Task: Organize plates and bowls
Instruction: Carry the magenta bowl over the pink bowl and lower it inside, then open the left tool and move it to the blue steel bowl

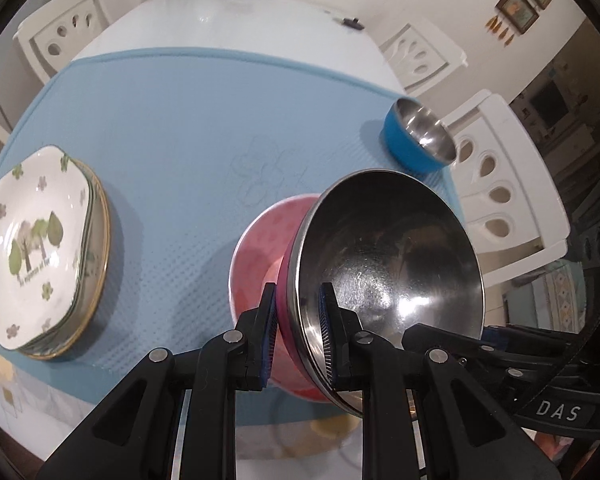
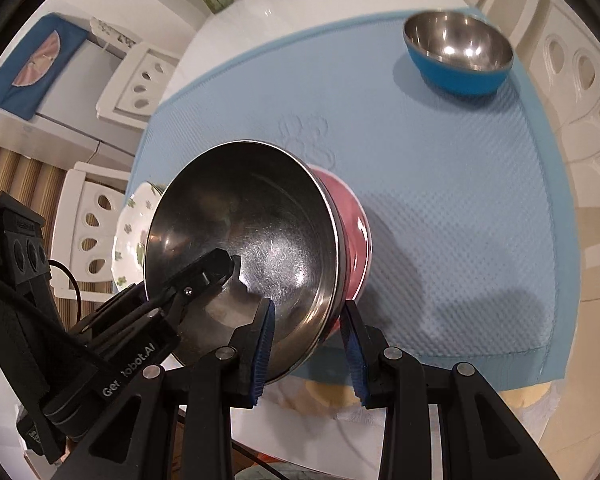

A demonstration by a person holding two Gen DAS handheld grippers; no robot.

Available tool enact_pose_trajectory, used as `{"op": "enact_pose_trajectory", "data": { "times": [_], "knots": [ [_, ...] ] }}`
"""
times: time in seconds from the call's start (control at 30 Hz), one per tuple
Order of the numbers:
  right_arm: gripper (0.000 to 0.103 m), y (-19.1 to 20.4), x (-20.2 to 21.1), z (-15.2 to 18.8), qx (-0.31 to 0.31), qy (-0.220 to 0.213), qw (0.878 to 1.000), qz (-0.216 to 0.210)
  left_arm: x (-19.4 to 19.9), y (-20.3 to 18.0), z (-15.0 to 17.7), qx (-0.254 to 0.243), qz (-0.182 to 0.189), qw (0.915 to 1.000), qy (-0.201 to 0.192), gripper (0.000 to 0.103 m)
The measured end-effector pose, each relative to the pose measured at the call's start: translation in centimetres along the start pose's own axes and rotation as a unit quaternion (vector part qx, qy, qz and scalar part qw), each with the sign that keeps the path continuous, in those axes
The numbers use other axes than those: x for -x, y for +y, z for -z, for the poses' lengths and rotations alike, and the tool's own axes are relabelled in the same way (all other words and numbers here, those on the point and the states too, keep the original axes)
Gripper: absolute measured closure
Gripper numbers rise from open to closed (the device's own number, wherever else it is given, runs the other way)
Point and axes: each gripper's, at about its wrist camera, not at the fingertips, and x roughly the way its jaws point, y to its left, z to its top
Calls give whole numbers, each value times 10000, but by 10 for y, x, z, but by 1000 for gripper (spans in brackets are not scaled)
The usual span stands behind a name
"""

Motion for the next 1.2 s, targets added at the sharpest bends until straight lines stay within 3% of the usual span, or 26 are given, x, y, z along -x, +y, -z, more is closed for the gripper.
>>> {"op": "enact_pose_trajectory", "data": {
  "times": [0.33, 0.43, 0.57, 0.83, 1.03, 1.2],
  "knots": [
    [70, -1, -18, -2, -82, 228, 9996, 155, -15, -1, 8, -155, -245, 9994, 184, 86],
    [70, 2, -19, -4, -59, 241, 9995, 189, -18, -3, 6, -257, -412, 9986, 231, 82],
    [70, 2, -20, -5, -48, 251, 9995, 191, -19, -3, 0, -360, -678, 9969, 191, 67],
    [70, 6, -25, -7, 50, 295, 9993, 209, -15, 8, 6, -496, -1110, 9924, 183, 66],
    [70, 6, -25, -7, 29, 348, 9993, 131, -23, 23, 11, -167, -915, 9950, 368, 66],
    [70, 0, -15, -10, 3, 273, 9996, 9, -19, 19, 9, -184, -910, 9953, 284, 66]
  ]
}}
